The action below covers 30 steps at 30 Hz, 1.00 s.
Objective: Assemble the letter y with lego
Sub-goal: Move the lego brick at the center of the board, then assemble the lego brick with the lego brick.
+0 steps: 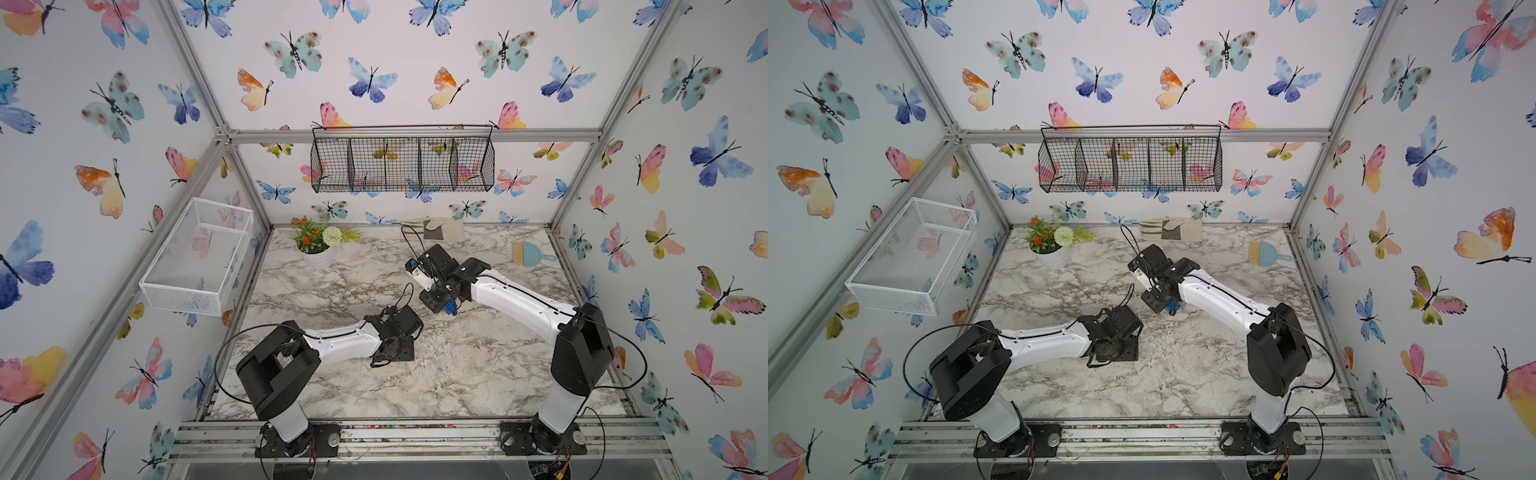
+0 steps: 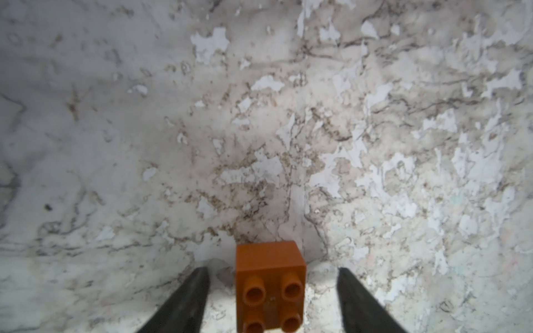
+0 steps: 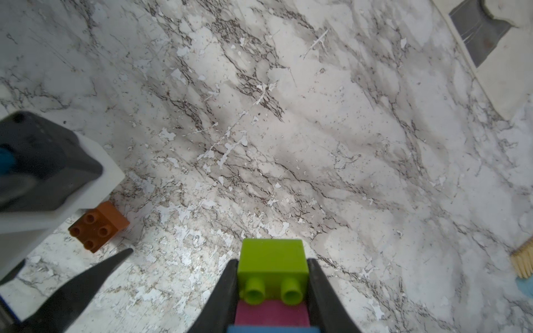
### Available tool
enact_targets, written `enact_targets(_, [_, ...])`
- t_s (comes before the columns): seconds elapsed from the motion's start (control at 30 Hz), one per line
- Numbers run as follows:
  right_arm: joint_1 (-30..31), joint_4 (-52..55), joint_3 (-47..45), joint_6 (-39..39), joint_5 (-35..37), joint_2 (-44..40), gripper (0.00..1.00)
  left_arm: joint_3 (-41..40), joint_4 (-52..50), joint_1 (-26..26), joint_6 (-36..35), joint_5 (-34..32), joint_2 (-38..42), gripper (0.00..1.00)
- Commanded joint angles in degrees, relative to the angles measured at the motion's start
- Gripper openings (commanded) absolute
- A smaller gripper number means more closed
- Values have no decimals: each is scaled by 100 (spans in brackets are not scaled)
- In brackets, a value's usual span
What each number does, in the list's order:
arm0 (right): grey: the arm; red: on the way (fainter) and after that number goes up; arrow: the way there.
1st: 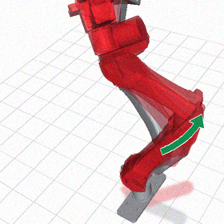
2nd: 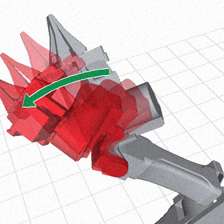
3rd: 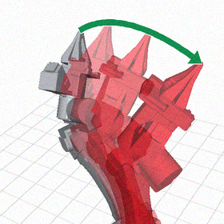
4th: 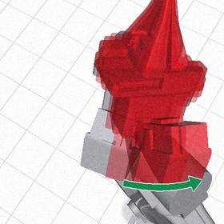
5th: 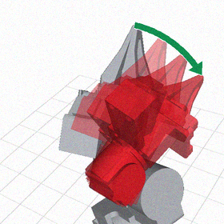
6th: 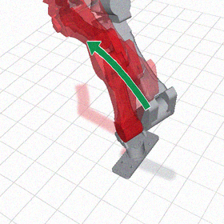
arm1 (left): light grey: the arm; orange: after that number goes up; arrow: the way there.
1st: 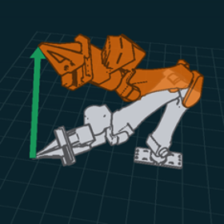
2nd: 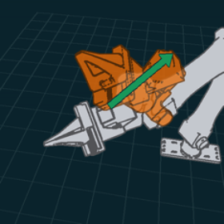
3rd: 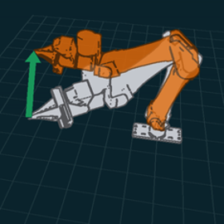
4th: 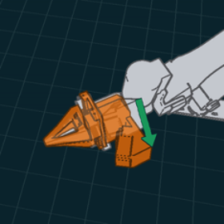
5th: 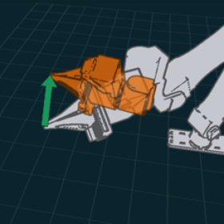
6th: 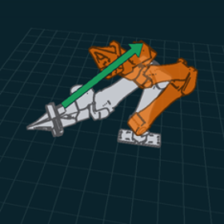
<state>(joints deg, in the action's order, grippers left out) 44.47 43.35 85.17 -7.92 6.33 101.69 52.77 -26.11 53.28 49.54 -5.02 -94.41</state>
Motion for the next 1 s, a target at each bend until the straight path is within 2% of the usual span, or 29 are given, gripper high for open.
enact_targets(0.0, [116,156,-127,-357,-400,61,32,98,-778,-67,148,-349,331,94])
enact_targets(0.13, [343,227,-123,-684,-670,170,32,-32,-918,-694,121,-308,1196,97])
enact_targets(0.3, [794,245,-114,-1110,-822,370,32,-374,-1086,-2166,-343,8,2280,99])
enact_targets(0.47, [1269,386,43,-1456,-765,722,32,-608,-1084,-3516,-961,379,2758,99])
enact_targets(0.53, [1431,492,140,-1548,-717,897,31,-654,-1039,-3884,-1164,599,2766,99])
enact_targets(0.67, [1637,581,227,-1613,-581,1157,30,-687,-994,-4241,-1364,854,2653,99])
enact_targets(0.97, [1776,587,167,-1730,-334,1259,29,-889,-722,-4377,-1395,1070,2516,99])
